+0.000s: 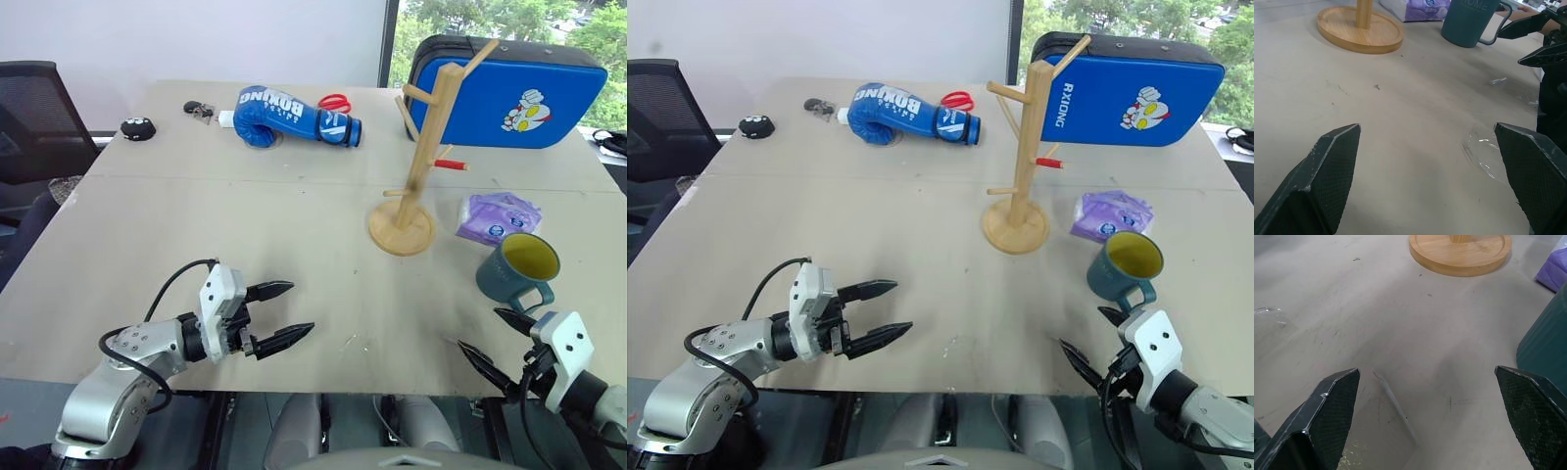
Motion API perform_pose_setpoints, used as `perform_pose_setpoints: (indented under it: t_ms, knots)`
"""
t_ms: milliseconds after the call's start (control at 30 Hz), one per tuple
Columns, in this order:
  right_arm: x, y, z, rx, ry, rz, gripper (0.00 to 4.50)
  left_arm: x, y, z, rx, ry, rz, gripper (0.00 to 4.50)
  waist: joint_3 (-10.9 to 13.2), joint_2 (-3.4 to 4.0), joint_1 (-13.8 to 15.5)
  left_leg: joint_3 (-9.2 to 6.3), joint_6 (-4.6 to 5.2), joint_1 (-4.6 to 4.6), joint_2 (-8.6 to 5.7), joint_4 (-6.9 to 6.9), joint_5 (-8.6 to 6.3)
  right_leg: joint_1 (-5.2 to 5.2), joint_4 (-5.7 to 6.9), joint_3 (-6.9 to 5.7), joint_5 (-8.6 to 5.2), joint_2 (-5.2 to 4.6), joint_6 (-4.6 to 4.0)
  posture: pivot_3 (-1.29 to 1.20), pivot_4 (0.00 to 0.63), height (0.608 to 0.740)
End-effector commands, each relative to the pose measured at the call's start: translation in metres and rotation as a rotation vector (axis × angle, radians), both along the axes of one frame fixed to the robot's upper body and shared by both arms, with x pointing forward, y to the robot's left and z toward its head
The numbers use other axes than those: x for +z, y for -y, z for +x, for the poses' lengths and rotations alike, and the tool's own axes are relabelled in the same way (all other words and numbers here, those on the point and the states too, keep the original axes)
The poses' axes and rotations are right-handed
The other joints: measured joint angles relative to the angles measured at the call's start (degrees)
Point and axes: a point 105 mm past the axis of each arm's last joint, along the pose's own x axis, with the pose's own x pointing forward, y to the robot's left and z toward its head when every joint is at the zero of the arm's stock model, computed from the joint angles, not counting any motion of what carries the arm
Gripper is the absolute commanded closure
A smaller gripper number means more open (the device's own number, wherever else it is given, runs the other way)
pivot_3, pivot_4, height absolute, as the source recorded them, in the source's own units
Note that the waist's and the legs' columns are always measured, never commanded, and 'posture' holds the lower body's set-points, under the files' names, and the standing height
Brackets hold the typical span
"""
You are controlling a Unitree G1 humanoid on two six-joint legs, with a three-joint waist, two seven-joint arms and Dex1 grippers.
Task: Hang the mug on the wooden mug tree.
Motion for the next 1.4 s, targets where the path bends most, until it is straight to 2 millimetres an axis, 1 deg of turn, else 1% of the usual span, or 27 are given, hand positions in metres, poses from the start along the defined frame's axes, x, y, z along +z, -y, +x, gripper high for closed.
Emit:
perform_pose_setpoints:
  t_ms: [33,100,167,300,433,467,533,600,700,800,867,1000,1033,1267,1367,1400]
  knots:
    - [0.006,-0.002,0.001,-0.035,0.064,0.012,0.04,0.019,0.006,-0.001,-0.081,0.072,-0.020,0.00,0.00,0.00,0.00,0.00,0.00,0.00,0.00,0.00,0.00,0.00,0.00,0.00,0.00,0.00,0.00,0.00,0.150,0.740]
    - [0.004,-0.003,-0.006,-0.100,0.080,0.032,0.04,0.032,0.014,-0.007,-0.216,0.093,-0.053,0.00,-0.01,-0.07,0.36,-0.07,0.00,-0.05,0.00,0.00,0.00,0.00,0.00,-0.05,-0.01,-0.01,0.01,0.00,0.150,0.740]
    - [-0.003,-0.001,-0.015,-0.170,0.068,0.037,0.04,0.037,0.018,-0.012,-0.304,0.095,-0.057,0.00,-0.02,0.09,0.48,-0.18,-0.02,-0.07,0.01,0.00,0.00,-0.04,-0.01,-0.14,-0.03,-0.02,0.01,0.00,0.150,0.740]
    - [-0.010,0.007,-0.028,-0.363,0.068,0.050,0.04,0.047,0.023,-0.013,-0.397,0.107,-0.070,0.00,-0.05,0.17,0.05,-0.02,-0.02,-0.08,0.00,-0.10,-0.01,-0.04,-0.05,-0.06,-0.04,-0.11,0.01,0.00,0.150,0.740]
    - [-0.010,0.013,-0.030,-0.481,0.102,0.034,0.04,0.052,0.027,-0.015,-0.456,0.114,-0.076,0.00,-0.06,0.14,-0.61,0.07,-0.03,-0.02,0.04,-0.09,-0.01,-0.07,-0.05,0.01,-0.04,-0.15,0.05,0.00,0.150,0.740]
    - [-0.009,0.017,-0.028,-0.521,0.114,0.036,0.04,0.053,0.027,-0.015,-0.463,0.114,-0.075,0.00,-0.05,0.15,-0.62,0.08,-0.04,0.01,0.05,-0.09,-0.01,-0.06,-0.05,0.00,-0.04,-0.16,0.05,0.00,0.150,0.740]
    - [-0.003,0.027,-0.018,-0.628,0.166,0.042,0.04,0.054,0.027,-0.014,-0.468,0.114,-0.071,0.00,-0.05,0.13,-0.60,0.05,-0.06,0.03,0.06,-0.09,-0.01,-0.09,-0.04,-0.03,-0.04,-0.19,0.05,0.00,0.150,0.740]
    - [0.000,0.033,-0.008,-0.696,0.195,0.055,0.04,0.056,0.027,-0.013,-0.468,0.118,-0.071,0.00,-0.05,0.15,-0.62,0.02,-0.11,0.02,0.09,-0.09,-0.02,-0.11,-0.04,-0.02,-0.04,-0.25,0.05,0.00,0.150,0.740]
    - [0.001,0.040,0.002,-0.746,0.215,0.043,0.04,0.057,0.028,-0.012,-0.463,0.123,-0.072,0.00,-0.04,0.16,-0.30,0.01,-0.11,0.00,0.08,-0.09,0.00,-0.12,-0.03,-0.02,-0.04,-0.28,0.04,0.00,0.150,0.740]
    - [-0.002,0.053,0.010,-0.825,0.217,0.018,0.04,0.058,0.029,-0.011,-0.449,0.133,-0.070,0.00,-0.04,0.16,-0.13,0.01,-0.15,-0.07,0.04,-0.21,0.04,-0.14,-0.04,-0.04,0.07,-0.18,-0.18,0.00,0.150,0.740]
    - [-0.003,0.060,0.014,-0.856,0.219,0.002,0.04,0.060,0.029,-0.011,-0.438,0.141,-0.072,0.00,-0.04,0.17,-0.06,0.03,-0.33,-0.07,0.00,-0.22,0.15,-0.14,-0.05,-0.05,0.07,-0.03,-0.18,0.00,0.150,0.740]
    - [-0.004,0.071,0.018,-0.898,0.221,-0.038,0.04,0.060,0.028,-0.009,-0.420,0.148,-0.070,0.00,-0.04,0.17,-0.11,0.08,-0.29,-0.06,-0.03,-0.24,0.14,-0.13,-0.05,-0.07,0.03,0.00,-0.11,0.00,0.150,0.740]
    - [-0.005,0.072,0.019,-0.901,0.218,-0.048,0.04,0.060,0.028,-0.009,-0.417,0.151,-0.067,0.00,-0.04,0.17,-0.12,0.09,-0.11,-0.06,-0.03,-0.23,0.03,-0.13,-0.04,-0.07,0.01,0.00,-0.07,0.00,0.150,0.740]
    - [-0.005,0.075,0.029,-0.936,0.212,-0.072,0.04,0.061,0.028,-0.008,-0.394,0.165,-0.068,0.00,-0.04,0.17,-0.16,0.08,-0.12,0.02,-0.01,-0.22,0.05,-0.12,0.00,-0.05,-0.01,0.08,-0.03,0.00,0.150,0.740]
    - [-0.011,0.076,0.032,-0.950,0.177,-0.082,0.81,0.062,0.029,-0.010,-0.385,0.172,-0.068,0.00,-0.04,0.16,-0.18,0.09,-0.12,0.01,-0.01,-0.23,0.05,-0.12,0.00,-0.04,0.01,0.08,-0.07,0.00,0.150,0.740]
    - [-0.014,0.078,0.032,-0.955,0.163,-0.083,1.28,0.063,0.030,-0.012,-0.384,0.175,-0.067,0.00,-0.04,0.16,-0.18,0.10,-0.11,0.00,-0.01,-0.23,0.05,-0.12,0.00,-0.04,0.03,0.08,-0.10,0.00,0.150,0.740]
